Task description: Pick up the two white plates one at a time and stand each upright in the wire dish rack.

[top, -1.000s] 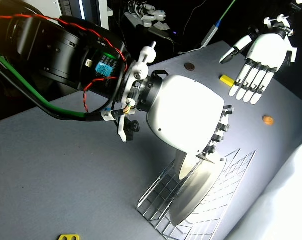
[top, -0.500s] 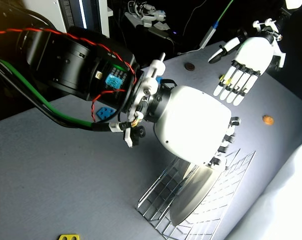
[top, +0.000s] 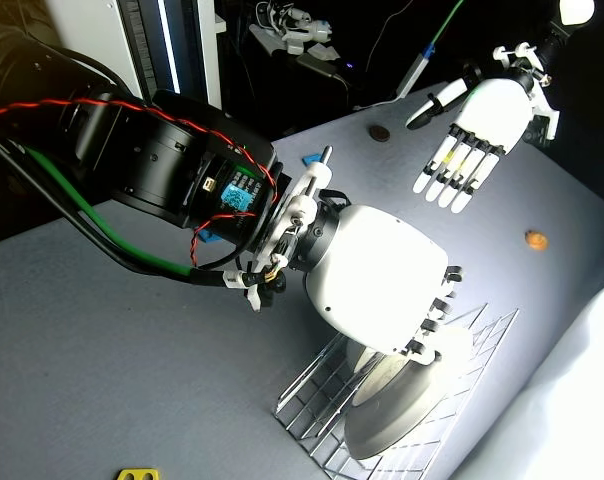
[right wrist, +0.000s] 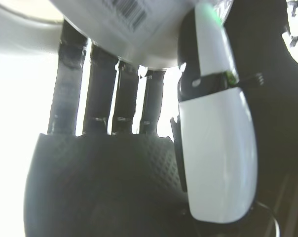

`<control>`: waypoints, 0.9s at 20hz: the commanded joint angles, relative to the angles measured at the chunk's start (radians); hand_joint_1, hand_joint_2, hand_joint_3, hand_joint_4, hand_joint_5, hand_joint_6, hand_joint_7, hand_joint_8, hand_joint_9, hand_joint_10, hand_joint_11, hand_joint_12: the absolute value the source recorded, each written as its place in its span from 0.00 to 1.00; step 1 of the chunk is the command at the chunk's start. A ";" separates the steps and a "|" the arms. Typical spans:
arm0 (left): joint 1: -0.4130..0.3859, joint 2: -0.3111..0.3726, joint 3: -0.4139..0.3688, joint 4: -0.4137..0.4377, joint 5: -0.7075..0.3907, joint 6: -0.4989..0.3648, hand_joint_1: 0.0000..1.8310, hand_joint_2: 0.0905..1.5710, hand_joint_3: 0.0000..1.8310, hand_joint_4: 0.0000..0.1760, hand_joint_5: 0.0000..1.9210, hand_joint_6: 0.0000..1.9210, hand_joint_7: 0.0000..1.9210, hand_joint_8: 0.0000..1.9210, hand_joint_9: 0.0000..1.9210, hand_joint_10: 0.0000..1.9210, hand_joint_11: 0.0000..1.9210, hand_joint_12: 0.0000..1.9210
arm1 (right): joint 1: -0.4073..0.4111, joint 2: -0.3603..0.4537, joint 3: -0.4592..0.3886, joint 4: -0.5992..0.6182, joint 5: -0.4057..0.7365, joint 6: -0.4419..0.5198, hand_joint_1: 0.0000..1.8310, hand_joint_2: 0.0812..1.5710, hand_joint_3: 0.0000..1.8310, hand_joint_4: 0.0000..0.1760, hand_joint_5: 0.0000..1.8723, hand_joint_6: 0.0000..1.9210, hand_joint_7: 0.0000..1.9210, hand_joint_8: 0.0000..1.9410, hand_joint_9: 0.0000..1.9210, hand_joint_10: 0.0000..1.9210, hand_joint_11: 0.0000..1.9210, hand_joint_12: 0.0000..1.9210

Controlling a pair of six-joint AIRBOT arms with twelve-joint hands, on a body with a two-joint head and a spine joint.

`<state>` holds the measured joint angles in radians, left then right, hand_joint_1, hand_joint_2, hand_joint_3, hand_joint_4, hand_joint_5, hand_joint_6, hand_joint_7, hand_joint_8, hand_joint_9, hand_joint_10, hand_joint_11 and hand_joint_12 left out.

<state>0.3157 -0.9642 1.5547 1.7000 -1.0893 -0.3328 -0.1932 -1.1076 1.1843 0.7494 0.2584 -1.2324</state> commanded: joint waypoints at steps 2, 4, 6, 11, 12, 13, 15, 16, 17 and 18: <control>-0.004 0.004 -0.004 -0.079 -0.018 0.003 0.00 0.71 0.00 0.00 0.09 0.00 0.08 0.00 0.06 0.00 0.00 0.09 | 0.006 0.006 0.004 -0.015 0.127 0.010 0.66 0.70 0.00 0.15 0.52 0.54 0.49 0.52 0.58 0.00 0.30 0.56; -0.004 0.004 -0.009 -0.079 -0.015 0.003 0.00 0.71 0.00 0.00 0.10 0.00 0.08 0.00 0.06 0.00 0.00 0.10 | 0.006 0.006 0.003 -0.015 0.127 0.010 0.60 0.72 0.00 0.00 0.49 0.56 0.50 0.14 0.54 0.00 0.25 0.59; 0.000 0.003 -0.017 -0.079 -0.015 0.004 0.00 0.70 0.00 0.00 0.08 0.00 0.06 0.00 0.05 0.00 0.00 0.07 | 0.005 0.006 0.003 -0.015 0.136 0.010 0.59 0.73 0.00 0.00 0.46 0.61 0.49 0.05 0.51 0.00 0.21 0.62; 0.003 0.004 -0.025 -0.085 -0.016 0.004 0.00 0.71 0.00 0.00 0.08 0.00 0.07 0.00 0.05 0.00 0.00 0.09 | 0.005 0.006 0.003 -0.021 0.139 0.010 0.56 0.66 0.00 0.00 0.45 0.04 0.49 0.00 0.47 0.00 0.18 0.60; -0.001 0.004 -0.027 -0.088 -0.016 0.004 0.00 0.71 0.00 0.00 0.09 0.00 0.08 0.00 0.06 0.00 0.00 0.09 | 0.005 0.006 0.003 -0.021 0.139 0.010 0.56 0.66 0.00 0.00 0.44 0.03 0.49 0.00 0.46 0.00 0.17 0.60; -0.003 0.004 -0.028 -0.088 -0.016 0.004 0.00 0.70 0.00 0.00 0.09 0.00 0.07 0.00 0.05 0.00 0.00 0.08 | 0.005 0.006 0.003 -0.021 0.139 0.010 0.55 0.66 0.00 0.00 0.43 0.03 0.48 0.00 0.45 0.00 0.17 0.60; -0.016 0.002 -0.028 -0.087 -0.016 0.004 0.00 0.70 0.00 0.00 0.08 0.00 0.06 0.00 0.04 0.00 0.00 0.06 | 0.005 0.006 0.003 -0.021 0.139 0.010 0.55 0.65 0.00 0.00 0.42 0.01 0.47 0.00 0.44 0.00 0.14 0.61; -0.028 0.001 -0.028 -0.087 -0.016 0.004 0.00 0.71 0.00 0.00 0.08 0.00 0.07 0.00 0.05 0.00 0.00 0.06 | 0.007 0.006 0.002 -0.021 0.139 0.010 0.55 0.65 0.00 0.00 0.42 0.01 0.46 0.00 0.43 0.00 0.13 0.62; -0.037 0.001 -0.030 -0.087 -0.016 0.004 0.00 0.71 0.00 0.00 0.08 0.00 0.07 0.00 0.05 0.00 0.00 0.06 | 0.010 0.006 0.001 -0.021 0.139 0.010 0.54 0.65 0.00 0.00 0.41 0.01 0.46 0.00 0.43 0.00 0.13 0.62; -0.042 0.001 -0.033 -0.087 -0.016 0.004 0.00 0.71 0.00 0.00 0.08 0.00 0.07 0.00 0.05 0.00 0.00 0.06 | 0.015 0.006 0.000 -0.021 0.139 0.010 0.53 0.65 0.00 0.00 0.41 0.01 0.45 0.00 0.42 0.00 0.13 0.62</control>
<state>0.2825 -0.9642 1.5238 1.6920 -1.0779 -0.3294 -0.1963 -1.1076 1.1835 0.7460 0.2916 -1.2297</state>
